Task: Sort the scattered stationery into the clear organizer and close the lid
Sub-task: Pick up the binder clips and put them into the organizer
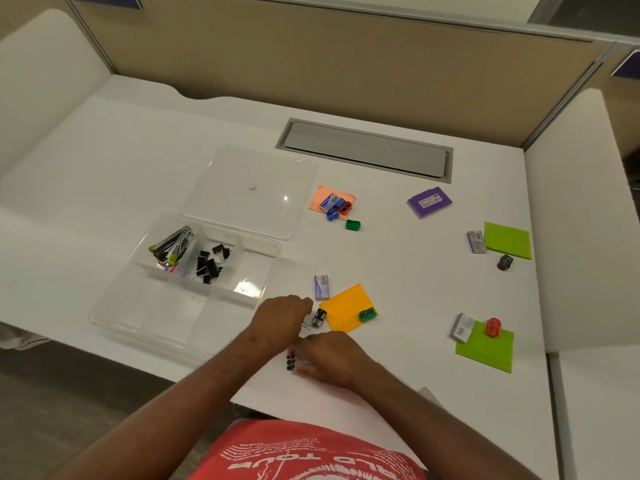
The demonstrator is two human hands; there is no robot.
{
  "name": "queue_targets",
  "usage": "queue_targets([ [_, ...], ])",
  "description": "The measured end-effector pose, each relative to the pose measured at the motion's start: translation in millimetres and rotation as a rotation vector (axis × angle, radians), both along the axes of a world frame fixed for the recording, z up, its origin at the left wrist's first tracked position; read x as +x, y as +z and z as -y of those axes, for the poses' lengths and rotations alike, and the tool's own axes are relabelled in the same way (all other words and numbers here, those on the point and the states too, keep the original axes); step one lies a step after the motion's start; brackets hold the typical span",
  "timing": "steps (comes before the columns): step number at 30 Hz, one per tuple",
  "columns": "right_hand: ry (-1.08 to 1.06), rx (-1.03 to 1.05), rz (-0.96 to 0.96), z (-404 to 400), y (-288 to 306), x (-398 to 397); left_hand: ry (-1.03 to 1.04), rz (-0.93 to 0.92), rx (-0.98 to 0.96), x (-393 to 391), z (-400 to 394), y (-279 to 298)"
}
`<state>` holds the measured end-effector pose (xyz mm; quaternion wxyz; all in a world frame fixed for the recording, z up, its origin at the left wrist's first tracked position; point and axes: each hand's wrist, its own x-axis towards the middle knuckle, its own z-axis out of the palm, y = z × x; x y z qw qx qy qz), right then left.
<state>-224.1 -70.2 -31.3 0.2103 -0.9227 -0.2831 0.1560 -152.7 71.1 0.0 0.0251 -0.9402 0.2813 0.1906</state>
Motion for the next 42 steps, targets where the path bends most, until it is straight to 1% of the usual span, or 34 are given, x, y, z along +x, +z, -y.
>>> queue_targets([
  [5,0.012,-0.01,0.047,-0.9,-2.0,-2.9,0.022,0.004,0.057,-1.3,3.1,-2.1],
  [9,0.04,0.01,0.047,-0.4,0.3,-7.1,0.015,0.015,0.087,1.4,1.6,-4.0],
  [12,0.049,-0.014,0.072,-3.7,0.8,-8.8,0.015,0.03,0.071,2.4,1.0,-5.6],
  [14,0.011,-0.02,0.07,-5.6,0.5,-10.3,0.071,0.007,0.021,2.8,-0.5,-4.9],
  [19,-0.099,-0.003,0.027,-4.8,0.6,-12.4,0.279,-0.095,-0.208,4.7,-15.7,9.0],
  [23,-0.247,0.073,-0.017,2.8,6.3,-11.1,0.462,-0.279,-0.481,7.6,-28.3,25.0],
  [25,-0.335,0.096,-0.027,7.9,8.8,-9.7,0.531,-0.326,-0.603,10.7,-36.0,31.5],
  [30,-0.507,0.139,-0.008,9.4,20.6,1.3,0.644,-0.338,-0.846,32.9,-71.3,44.4],
  [35,-0.626,0.23,0.006,-6.4,37.6,19.7,0.878,-0.41,-1.149,71.1,-118.2,44.8],
  [39,-0.69,0.25,0.049,-31.8,52.9,35.6,0.997,-0.387,-1.247,101.3,-148.5,40.6],
  [42,-0.704,0.247,0.066,-57.1,62.3,47.5,1.011,-0.43,-1.333,116.4,-164.2,39.2],
])
